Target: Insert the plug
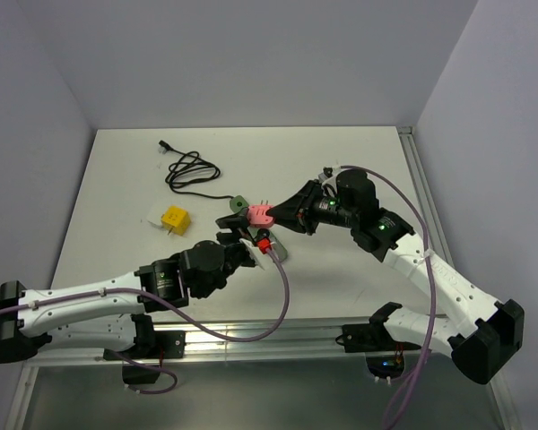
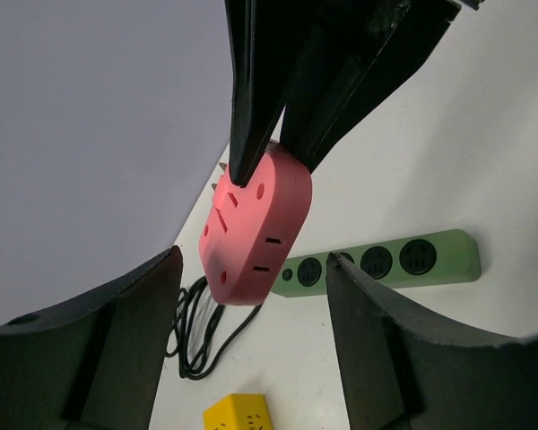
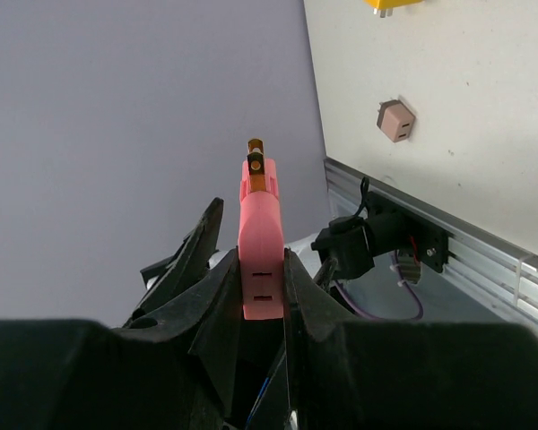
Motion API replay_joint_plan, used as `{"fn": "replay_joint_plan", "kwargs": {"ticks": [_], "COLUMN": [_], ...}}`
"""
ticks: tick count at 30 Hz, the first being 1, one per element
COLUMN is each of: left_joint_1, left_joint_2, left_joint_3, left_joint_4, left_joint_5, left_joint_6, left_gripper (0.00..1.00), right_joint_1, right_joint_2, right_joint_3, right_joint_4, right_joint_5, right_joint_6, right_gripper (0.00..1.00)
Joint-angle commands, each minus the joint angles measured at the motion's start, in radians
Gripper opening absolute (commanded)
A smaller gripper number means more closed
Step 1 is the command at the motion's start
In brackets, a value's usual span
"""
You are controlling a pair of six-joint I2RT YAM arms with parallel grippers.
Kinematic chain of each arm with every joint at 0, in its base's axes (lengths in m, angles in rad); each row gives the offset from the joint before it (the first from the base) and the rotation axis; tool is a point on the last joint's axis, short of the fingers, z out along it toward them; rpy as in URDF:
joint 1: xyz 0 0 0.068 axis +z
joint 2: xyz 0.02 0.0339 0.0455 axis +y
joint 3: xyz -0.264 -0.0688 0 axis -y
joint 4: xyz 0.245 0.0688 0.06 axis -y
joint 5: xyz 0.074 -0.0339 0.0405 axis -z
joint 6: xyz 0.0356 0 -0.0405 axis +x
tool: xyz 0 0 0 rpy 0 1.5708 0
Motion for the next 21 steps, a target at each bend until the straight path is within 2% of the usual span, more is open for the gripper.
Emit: {"fn": "replay_joint_plan", "kwargs": {"ticks": [1,6,8,9,10,11,13,16,17,18,19,20,21], "left_joint_1": [-0.007,-0.005,-0.005,-0.004,0.002,0.007,0.027,0.07,0.088,0.108,0.149,0.173,0.189], "left_joint_2": [0.02,0.068,0.077,0.082,0.086,0.092,0.088,0.007,-0.015,-0.036,-0.058,-0.094,-0.11], "left_joint_3": [0.005,0.038,0.038,0.038,0.045,0.065,0.088,0.126,0.149,0.159,0.162,0.174,0.185], "left_joint_4": [0.091,0.078,0.078,0.075,0.056,0.015,-0.02,-0.126,-0.16,-0.203,-0.22,-0.235,-0.255], "left_joint_5": [-0.025,-0.018,-0.009,-0.01,-0.01,-0.013,0.002,0.048,0.126,0.164,0.204,0.291,0.318], "left_joint_6": [0.046,0.046,0.044,0.038,0.032,0.008,-0.026,-0.129,-0.196,-0.227,-0.256,-0.308,-0.339], "left_gripper": [0.7,0.54,0.42,0.36,0.18,0.04,0.0,0.0,0.0,0.0,0.0,0.0,0.0], "right_joint_1": [-0.004,-0.004,-0.004,-0.004,-0.004,-0.004,-0.003,-0.003,-0.003,-0.003,-0.004,-0.004,-0.004], "right_joint_2": [-0.027,-0.035,-0.038,-0.038,-0.038,-0.038,-0.038,-0.035,-0.038,-0.038,-0.041,-0.046,-0.049], "right_joint_3": [0.023,0.014,0.006,0.003,0.0,0.0,0.003,0.011,0.002,-0.004,-0.014,-0.03,-0.038], "right_joint_4": [0.04,0.037,0.046,0.049,0.058,0.069,0.081,0.087,0.125,0.143,0.159,0.185,0.195], "right_joint_5": [-0.016,-0.013,-0.021,-0.022,-0.032,-0.036,-0.039,-0.036,-0.057,-0.067,-0.078,-0.09,-0.107], "right_joint_6": [0.008,0.008,0.01,0.011,0.011,0.004,-0.022,-0.099,-0.137,-0.153,-0.165,-0.189,-0.203], "right_gripper": [0.0,0.0,0.0,0.0,0.0,0.0,0.0,0.23,0.42,0.52,0.59,0.69,0.71]}}
